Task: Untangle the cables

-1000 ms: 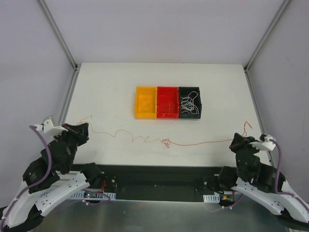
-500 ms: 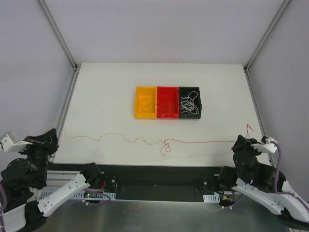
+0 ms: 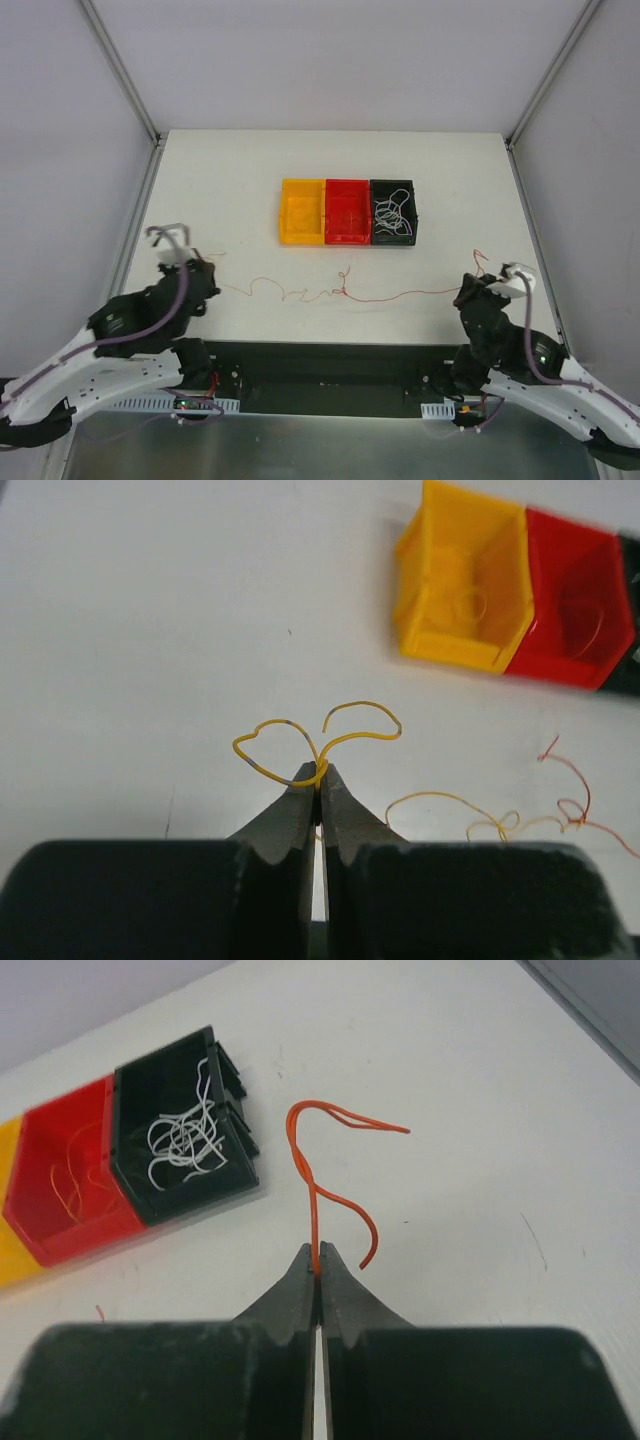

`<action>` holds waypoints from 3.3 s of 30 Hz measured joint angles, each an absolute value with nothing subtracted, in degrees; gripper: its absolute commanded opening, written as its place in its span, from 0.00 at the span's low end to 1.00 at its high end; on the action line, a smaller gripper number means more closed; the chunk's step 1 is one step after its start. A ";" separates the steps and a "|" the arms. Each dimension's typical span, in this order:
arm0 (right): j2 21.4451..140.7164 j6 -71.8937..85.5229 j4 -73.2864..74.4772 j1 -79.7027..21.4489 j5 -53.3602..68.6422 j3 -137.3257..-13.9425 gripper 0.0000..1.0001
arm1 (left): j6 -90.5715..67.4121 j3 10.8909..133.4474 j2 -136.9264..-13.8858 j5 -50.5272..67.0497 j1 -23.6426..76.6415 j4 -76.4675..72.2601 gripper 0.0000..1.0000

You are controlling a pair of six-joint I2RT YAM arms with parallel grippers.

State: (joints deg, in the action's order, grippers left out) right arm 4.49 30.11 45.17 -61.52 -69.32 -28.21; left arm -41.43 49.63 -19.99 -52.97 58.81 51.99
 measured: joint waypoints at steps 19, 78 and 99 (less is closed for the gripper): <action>17.15 19.44 31.62 -60.55 -56.14 -27.29 0.00 | -34.17 38.68 -56.27 -13.98 58.83 23.49 0.78; 15.84 30.24 45.84 -59.11 -70.72 -33.56 0.00 | -14.61 56.01 -91.81 -4.82 57.63 19.22 0.00; 5.91 24.84 48.18 -59.07 -78.24 -46.02 0.01 | -15.86 55.53 -92.66 -5.08 54.59 18.74 0.00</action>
State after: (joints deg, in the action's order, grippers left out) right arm 5.91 24.84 48.18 -59.07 -78.24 -46.02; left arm -15.86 55.53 -92.66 -5.08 54.59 18.74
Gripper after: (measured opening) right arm 0.010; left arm 0.006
